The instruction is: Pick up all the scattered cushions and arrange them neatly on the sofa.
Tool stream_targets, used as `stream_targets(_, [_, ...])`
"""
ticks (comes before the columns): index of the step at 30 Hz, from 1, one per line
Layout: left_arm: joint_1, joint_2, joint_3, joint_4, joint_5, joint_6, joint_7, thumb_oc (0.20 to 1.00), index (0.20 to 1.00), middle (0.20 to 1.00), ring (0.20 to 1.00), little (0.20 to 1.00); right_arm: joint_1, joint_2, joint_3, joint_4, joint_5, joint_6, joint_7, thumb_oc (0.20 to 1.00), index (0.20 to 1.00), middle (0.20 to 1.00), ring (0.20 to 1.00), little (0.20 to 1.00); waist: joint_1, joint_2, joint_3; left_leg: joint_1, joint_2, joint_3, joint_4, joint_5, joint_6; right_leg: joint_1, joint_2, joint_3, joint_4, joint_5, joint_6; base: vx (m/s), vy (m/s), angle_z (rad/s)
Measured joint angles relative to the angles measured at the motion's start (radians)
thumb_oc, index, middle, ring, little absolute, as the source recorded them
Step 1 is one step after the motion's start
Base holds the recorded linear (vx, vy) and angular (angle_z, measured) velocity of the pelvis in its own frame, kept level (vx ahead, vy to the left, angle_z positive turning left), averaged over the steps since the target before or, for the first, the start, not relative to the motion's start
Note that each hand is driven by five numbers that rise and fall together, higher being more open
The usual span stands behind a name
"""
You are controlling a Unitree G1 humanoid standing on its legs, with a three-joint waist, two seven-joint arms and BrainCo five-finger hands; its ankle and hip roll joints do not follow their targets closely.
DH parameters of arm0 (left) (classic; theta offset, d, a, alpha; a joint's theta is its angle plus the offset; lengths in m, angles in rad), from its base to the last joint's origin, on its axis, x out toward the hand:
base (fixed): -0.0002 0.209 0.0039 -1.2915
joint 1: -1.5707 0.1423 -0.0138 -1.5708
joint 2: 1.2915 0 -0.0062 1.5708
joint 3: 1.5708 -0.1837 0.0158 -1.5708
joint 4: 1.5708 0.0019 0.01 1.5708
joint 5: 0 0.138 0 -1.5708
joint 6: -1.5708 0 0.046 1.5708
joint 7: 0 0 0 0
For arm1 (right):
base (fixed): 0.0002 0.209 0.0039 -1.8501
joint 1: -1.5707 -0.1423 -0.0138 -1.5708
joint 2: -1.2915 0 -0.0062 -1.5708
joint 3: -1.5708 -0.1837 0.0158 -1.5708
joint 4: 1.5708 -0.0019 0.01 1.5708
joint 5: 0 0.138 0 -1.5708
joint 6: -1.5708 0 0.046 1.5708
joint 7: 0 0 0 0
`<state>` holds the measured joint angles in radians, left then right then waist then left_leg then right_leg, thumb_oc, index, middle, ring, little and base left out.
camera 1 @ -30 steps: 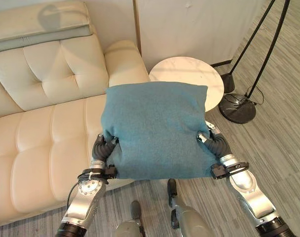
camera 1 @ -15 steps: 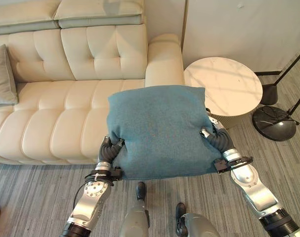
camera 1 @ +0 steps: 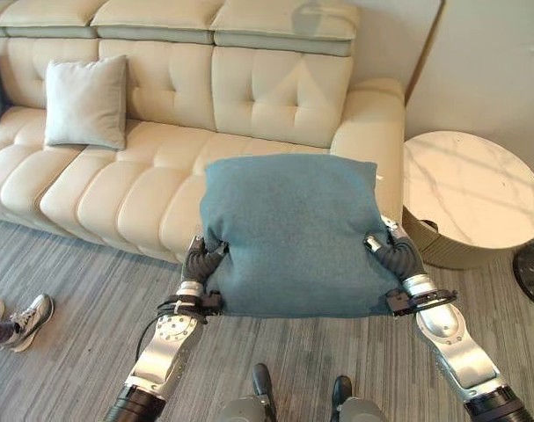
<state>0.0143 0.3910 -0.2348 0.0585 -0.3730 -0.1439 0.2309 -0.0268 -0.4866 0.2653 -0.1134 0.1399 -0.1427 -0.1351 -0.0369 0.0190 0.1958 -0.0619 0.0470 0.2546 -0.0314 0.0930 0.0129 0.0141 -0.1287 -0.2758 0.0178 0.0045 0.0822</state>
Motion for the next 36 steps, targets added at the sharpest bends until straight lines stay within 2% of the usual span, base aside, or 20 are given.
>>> stream_targets(5, [0.023, 0.010, 0.003, 0.000, 0.000, 0.004, -0.004, 0.200, 0.200, 0.200, 0.200, 0.200, 0.001, 0.016, 0.004, 0.000, 0.013, 0.020, 0.017, 0.200, 0.200, 0.200, 0.200, 0.200, 0.015, -0.041, -0.020, 0.009, -0.012, -0.003, -0.032, 0.014, 0.000, 0.007, -0.003, 0.000, -0.023, 0.017, 0.005, 0.06, 0.133, 0.01])
stream_targets(10, [0.024, 0.015, 0.019, 0.000, 0.000, 0.005, -0.007, 0.200, 0.200, 0.200, 0.200, 0.200, -0.004, 0.037, 0.017, 0.001, 0.038, 0.020, 0.018, 0.200, 0.200, 0.200, 0.200, 0.200, 0.022, -0.058, -0.028, 0.011, -0.025, -0.015, -0.032, 0.011, 0.004, 0.002, -0.016, -0.003, 0.002, 0.010, 0.014, 0.06, 0.188, 0.04])
stream_targets(13, [0.023, 0.026, 0.023, 0.001, 0.000, 0.005, -0.008, 0.200, 0.200, 0.200, 0.200, 0.200, -0.018, 0.039, 0.035, 0.019, 0.040, 0.020, 0.019, 0.200, 0.200, 0.200, 0.200, 0.200, 0.021, -0.058, -0.027, 0.007, -0.042, -0.024, -0.026, -0.002, 0.019, -0.043, -0.045, 0.002, 0.108, -0.026, 0.026, 0.12, 0.240, 0.13])
stream_targets(15, [0.023, 0.030, 0.023, 0.008, 0.001, 0.007, -0.008, 0.200, 0.200, 0.200, 0.200, 0.200, -0.029, 0.038, 0.041, 0.034, 0.050, 0.022, 0.019, 0.200, 0.200, 0.200, 0.200, 0.200, 0.020, -0.050, -0.013, 0.011, -0.040, -0.039, -0.015, -0.026, 0.035, -0.128, -0.077, 0.027, 0.307, -0.049, 0.034, 0.18, 0.162, 0.11])
stream_targets(16, [0.023, 0.028, 0.021, 0.008, 0.001, 0.008, -0.008, 0.200, 0.200, 0.200, 0.200, 0.200, -0.026, 0.038, 0.041, 0.034, 0.051, 0.023, 0.021, 0.200, 0.200, 0.200, 0.200, 0.200, 0.018, -0.050, -0.011, 0.014, -0.044, -0.047, -0.014, -0.029, 0.042, -0.150, -0.083, 0.039, 0.356, -0.051, 0.038, 0.22, 0.162, 0.18])
stream_targets(17, [0.020, 0.029, 0.021, 0.009, 0.002, 0.009, -0.009, 0.200, 0.200, 0.200, 0.200, 0.200, -0.019, 0.037, 0.039, 0.033, 0.057, 0.020, 0.028, 0.200, 0.200, 0.200, 0.200, 0.200, 0.015, -0.048, 0.001, 0.019, -0.051, -0.070, -0.014, -0.028, 0.066, -0.218, -0.073, 0.113, 0.475, -0.116, 0.054, 0.16, 0.094, 0.40])
stream_targets(18, [0.020, 0.033, 0.020, 0.010, 0.003, 0.010, -0.014, 0.200, 0.200, 0.200, 0.200, 0.200, -0.003, 0.036, 0.039, 0.028, 0.057, 0.020, 0.034, 0.200, 0.200, 0.200, 0.200, 0.200, 0.007, -0.047, 0.006, 0.014, -0.053, -0.097, -0.011, -0.030, 0.065, -0.248, -0.029, 0.174, 0.476, -0.155, 0.061, 0.26, 0.135, 0.46])
stream_targets(20, [0.020, 0.049, 0.020, 0.011, 0.005, 0.010, -0.023, 0.200, 0.200, 0.200, 0.200, 0.200, -0.001, 0.040, 0.040, 0.027, 0.058, 0.020, 0.043, 0.200, 0.200, 0.200, 0.200, 0.200, 0.005, -0.053, 0.028, 0.012, -0.070, -0.117, -0.010, -0.032, 0.077, -0.304, 0.008, 0.198, 0.429, -0.154, 0.060, 0.34, 0.114, 0.45])
stream_targets(22, [0.020, 0.052, 0.018, 0.012, 0.005, 0.010, -0.023, 0.200, 0.200, 0.200, 0.200, 0.200, -0.007, 0.038, 0.039, 0.026, 0.061, 0.020, 0.048, 0.200, 0.200, 0.200, 0.200, 0.200, 0.006, -0.049, 0.055, 0.006, -0.074, -0.129, 0.001, -0.038, 0.085, -0.349, 0.040, 0.180, 0.340, -0.123, 0.043, 0.36, 0.070, 0.40])
stream_targets(24, [0.020, 0.049, 0.017, 0.015, 0.005, 0.011, -0.024, 0.200, 0.200, 0.200, 0.200, 0.200, -0.006, 0.035, 0.038, 0.027, 0.079, 0.021, 0.052, 0.200, 0.200, 0.200, 0.200, 0.200, 0.002, -0.044, 0.068, -0.005, -0.075, -0.152, 0.006, -0.043, 0.086, -0.385, 0.043, 0.119, 0.247, -0.089, 0.064, 0.33, 0.018, 0.51])
stream_targets(26, [0.021, 0.047, 0.013, 0.032, 0.005, 0.011, -0.025, 0.200, 0.200, 0.200, 0.200, 0.200, -0.005, 0.037, 0.037, 0.033, 0.079, 0.021, 0.058, 0.200, 0.200, 0.200, 0.200, 0.200, -0.006, -0.047, 0.071, 0.005, -0.082, -0.184, 0.007, -0.057, 0.064, -0.376, 0.023, 0.043, 0.159, -0.056, 0.072, 0.43, 0.001, 0.61])
stream_targets(27, [0.028, 0.043, 0.011, 0.034, 0.005, 0.012, -0.026, 0.200, 0.200, 0.200, 0.200, 0.200, -0.001, 0.037, 0.036, 0.037, 0.082, 0.020, 0.062, 0.200, 0.200, 0.200, 0.200, 0.200, -0.007, -0.058, 0.072, 0.033, -0.089, -0.201, 0.000, -0.071, 0.042, -0.337, 0.014, 0.004, 0.132, -0.030, 0.052, 0.59, -0.029, 0.50])
stream_targets(29, [0.033, 0.028, 0.008, 0.029, 0.006, 0.013, -0.030, 0.200, 0.200, 0.200, 0.200, 0.200, 0.009, 0.033, 0.031, 0.053, 0.100, 0.019, 0.064, 0.200, 0.200, 0.200, 0.200, 0.200, -0.026, -0.042, 0.072, 0.054, -0.068, -0.259, 0.004, -0.095, 0.022, -0.293, 0.030, 0.004, 0.139, 0.012, 0.039, 0.43, -0.032, 0.72])
stream_targets(30, [0.033, 0.020, 0.008, 0.030, 0.006, 0.013, -0.034, 0.200, 0.200, 0.200, 0.200, 0.200, 0.013, 0.030, 0.027, 0.060, 0.102, 0.017, 0.066, 0.200, 0.200, 0.200, 0.200, 0.200, -0.037, -0.034, 0.073, 0.061, -0.057, -0.285, 0.010, -0.107, 0.006, -0.287, 0.044, 0.010, 0.158, -0.004, 0.047, 0.27, -0.023, 1.19])
stream_targets(31, [0.032, 0.019, -0.001, 0.027, 0.009, 0.013, -0.038, 0.200, 0.200, 0.200, 0.200, 0.200, 0.038, 0.026, 0.018, 0.064, 0.117, 0.017, 0.066, 0.200, 0.200, 0.200, 0.200, 0.200, -0.070, -0.038, 0.063, 0.060, -0.051, -0.296, 0.076, -0.136, -0.030, -0.263, 0.050, 0.007, 0.164, -0.002, 0.031, 0.51, -0.046, 0.96])
stream_targets(32, [0.035, 0.013, -0.008, 0.029, 0.009, 0.014, -0.045, 0.200, 0.200, 0.200, 0.200, 0.200, 0.039, 0.006, 0.016, 0.075, 0.118, 0.018, 0.070, 0.200, 0.200, 0.200, 0.200, 0.200, -0.074, -0.037, 0.062, 0.036, -0.030, -0.241, 0.260, -0.199, -0.079, -0.234, 0.061, -0.003, 0.166, -0.019, -0.007, 0.36, -0.034, 0.72])
stream_targets(33, [0.039, 0.014, -0.008, 0.028, 0.009, 0.014, -0.053, 0.200, 0.200, 0.200, 0.200, 0.200, 0.038, -0.007, 0.015, 0.073, 0.118, 0.018, 0.072, 0.200, 0.200, 0.200, 0.200, 0.200, -0.078, -0.035, 0.057, 0.014, -0.020, -0.207, 0.384, -0.234, -0.106, -0.220, 0.072, 0.000, 0.159, -0.024, -0.016, 0.31, -0.038, 0.11])
stream_targets(34, [0.041, 0.017, -0.008, 0.027, 0.009, 0.014, -0.058, 0.200, 0.200, 0.200, 0.200, 0.200, 0.034, -0.020, 0.018, 0.071, 0.118, 0.018, 0.074, 0.200, 0.200, 0.200, 0.200, 0.200, -0.083, -0.029, 0.053, 0.000, -0.010, -0.188, 0.469, -0.242, -0.122, -0.206, 0.090, 0.009, 0.145, -0.029, -0.028, 0.18, -0.021, -0.11])
stream_targets(35, [0.040, 0.017, -0.006, 0.027, 0.009, 0.014, -0.065, 0.200, 0.200, 0.200, 0.200, 0.200, 0.030, -0.027, 0.021, 0.066, 0.118, 0.017, 0.076, 0.200, 0.200, 0.200, 0.200, 0.200, -0.084, -0.028, 0.045, -0.035, 0.001, -0.175, 0.558, -0.252, -0.134, -0.199, 0.106, 0.022, 0.140, -0.008, -0.065, 0.42, 0.002, -0.31])
stream_targets(36, [0.036, 0.014, 0.000, 0.027, 0.009, 0.014, -0.065, 0.200, 0.200, 0.200, 0.200, 0.200, 0.023, -0.028, 0.023, 0.066, 0.118, 0.018, 0.077, 0.200, 0.200, 0.200, 0.200, 0.200, -0.081, -0.030, 0.042, -0.059, 0.027, -0.144, 0.619, -0.256, -0.128, -0.190, 0.125, 0.045, 0.129, 0.003, -0.108, 0.34, 0.022, -0.45])
